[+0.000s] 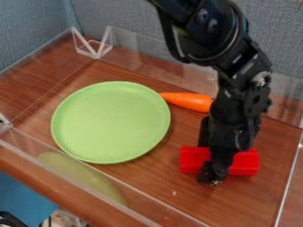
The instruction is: Put the red object on the right side
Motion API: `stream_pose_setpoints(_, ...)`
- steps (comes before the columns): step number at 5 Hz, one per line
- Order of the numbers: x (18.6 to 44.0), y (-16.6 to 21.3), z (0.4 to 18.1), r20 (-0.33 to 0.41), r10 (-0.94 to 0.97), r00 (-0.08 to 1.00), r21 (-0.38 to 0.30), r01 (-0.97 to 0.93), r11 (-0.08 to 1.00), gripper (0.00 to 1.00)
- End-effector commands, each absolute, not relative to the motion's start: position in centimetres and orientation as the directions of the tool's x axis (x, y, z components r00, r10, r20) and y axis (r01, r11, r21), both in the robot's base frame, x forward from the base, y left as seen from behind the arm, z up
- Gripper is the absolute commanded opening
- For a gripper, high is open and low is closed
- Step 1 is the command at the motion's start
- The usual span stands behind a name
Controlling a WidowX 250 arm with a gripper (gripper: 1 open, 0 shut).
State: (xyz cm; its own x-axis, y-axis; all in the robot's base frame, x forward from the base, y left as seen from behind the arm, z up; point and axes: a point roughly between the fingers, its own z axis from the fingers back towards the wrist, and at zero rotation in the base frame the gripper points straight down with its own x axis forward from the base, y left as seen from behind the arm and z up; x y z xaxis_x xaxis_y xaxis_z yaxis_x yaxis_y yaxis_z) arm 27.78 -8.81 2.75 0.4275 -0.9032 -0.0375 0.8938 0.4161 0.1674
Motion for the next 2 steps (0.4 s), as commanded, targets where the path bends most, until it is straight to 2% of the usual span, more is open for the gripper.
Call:
stream_pose_setpoints(1, 28.40, -9.53, 3.36, -0.014, -0.910, 0.414, 0.183, 0.896, 0.404, 0.00)
stream_pose_setpoints(2, 28.75, -10.25, 3.09, -0.014, -0.919, 0.395, 0.178, 0.905, 0.386, 0.00)
